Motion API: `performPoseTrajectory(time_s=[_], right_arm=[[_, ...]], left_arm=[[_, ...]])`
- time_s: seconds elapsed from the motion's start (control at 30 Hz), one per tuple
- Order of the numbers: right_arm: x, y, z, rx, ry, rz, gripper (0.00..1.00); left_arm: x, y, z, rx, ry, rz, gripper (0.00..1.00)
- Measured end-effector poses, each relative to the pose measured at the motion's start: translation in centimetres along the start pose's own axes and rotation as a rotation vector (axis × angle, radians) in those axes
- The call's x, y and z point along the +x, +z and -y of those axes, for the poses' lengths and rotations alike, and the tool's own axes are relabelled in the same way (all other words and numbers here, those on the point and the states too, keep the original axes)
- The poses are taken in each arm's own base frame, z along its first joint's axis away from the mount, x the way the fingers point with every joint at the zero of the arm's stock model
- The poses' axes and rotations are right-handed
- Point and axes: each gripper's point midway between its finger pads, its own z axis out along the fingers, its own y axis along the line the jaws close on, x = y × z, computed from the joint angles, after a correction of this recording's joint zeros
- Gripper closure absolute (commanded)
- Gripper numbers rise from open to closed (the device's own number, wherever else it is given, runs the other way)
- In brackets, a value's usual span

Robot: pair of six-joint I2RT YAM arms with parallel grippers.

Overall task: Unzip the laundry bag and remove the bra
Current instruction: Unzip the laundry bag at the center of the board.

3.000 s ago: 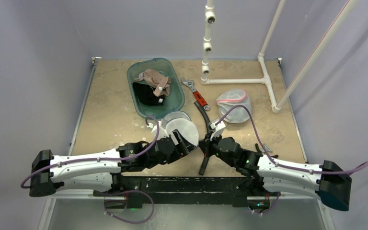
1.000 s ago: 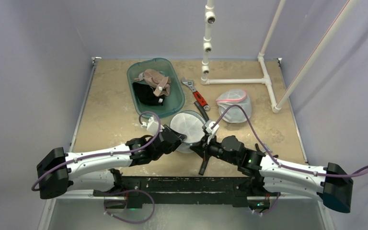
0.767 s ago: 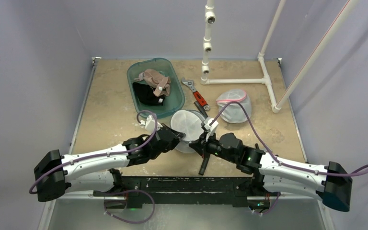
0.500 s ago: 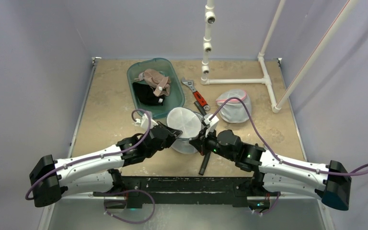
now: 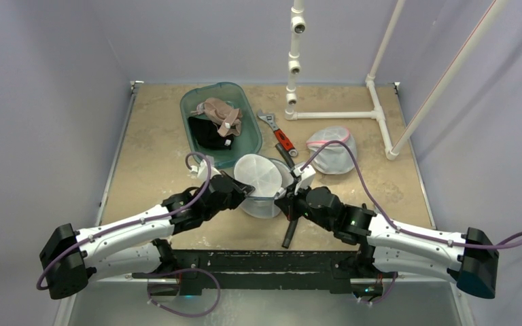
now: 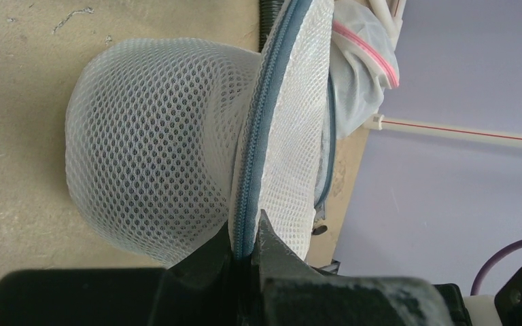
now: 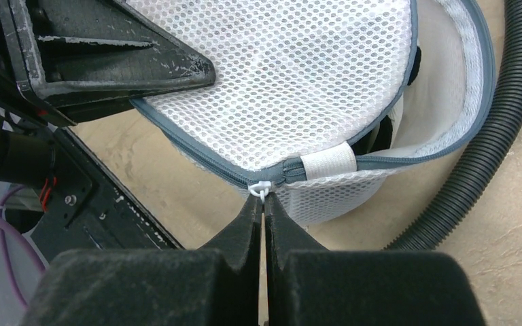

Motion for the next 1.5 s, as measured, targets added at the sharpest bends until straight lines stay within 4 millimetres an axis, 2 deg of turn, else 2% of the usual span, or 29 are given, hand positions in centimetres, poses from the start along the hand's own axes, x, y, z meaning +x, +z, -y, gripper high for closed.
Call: performPoseTrajectory(time_s=[0.1,0.13,0.23,0.3,0.37,0.4,0.53,0.6,0.73,0.83,1.0,1.5], right_arm=[[0.1,0.0,0.1,0.003,0.008,-0.001,1.0],[0.2,0.0,0.1,0.003,0.008,-0.003,0.97],[0.1,-0.1,-0.2,-0.009,0.013,0.0,0.56],[-0.2,-0.4,-0.3,-0.016,0.022,0.01,0.41],[-0.8,-1.0,-0.5,-0.033,0.026,0.027,0.21],[-1.1,-1.4,-0.7,-0.04,0.026,0.032,0.17],[-2.6,-2.8,-1.3,-0.063,0.037,0.058,0.14],[-3.3,-3.3,-1.4,-0.065,0.046,0.074,0.14],[-3.9,-3.6,-0.6,-0.02,0.074,0.101,0.14],[-3.8,-3.5,0.1,0.013,0.094,0.107,0.14],[-3.4,-3.2,0.8,0.034,0.123,0.115,0.15],[-3.3,-3.3,0.8,0.013,0.146,0.145,0.19]], left_arm=[[0.1,0.0,-0.1,0.0,0.014,-0.008,1.0],[0.1,0.0,-0.1,0.002,0.018,-0.009,1.0],[0.2,0.0,-0.1,0.004,0.041,-0.017,0.99],[0.3,0.1,-0.4,-0.004,0.07,-0.02,0.95],[0.3,0.2,-0.8,-0.015,0.103,-0.024,0.92],[0.4,0.2,-0.8,-0.018,0.117,-0.027,0.9],[0.4,0.3,-0.6,-0.019,0.173,-0.032,0.81],[0.4,0.2,-0.4,-0.014,0.194,-0.034,0.71],[0.2,0.1,-0.6,-0.018,0.244,-0.035,0.51],[0.0,-0.3,-1.2,-0.034,0.287,-0.036,0.43],[-1.0,-1.6,-1.4,-0.035,0.336,-0.013,0.39],[-5.4,-4.9,0.2,-0.005,0.437,0.141,0.4]])
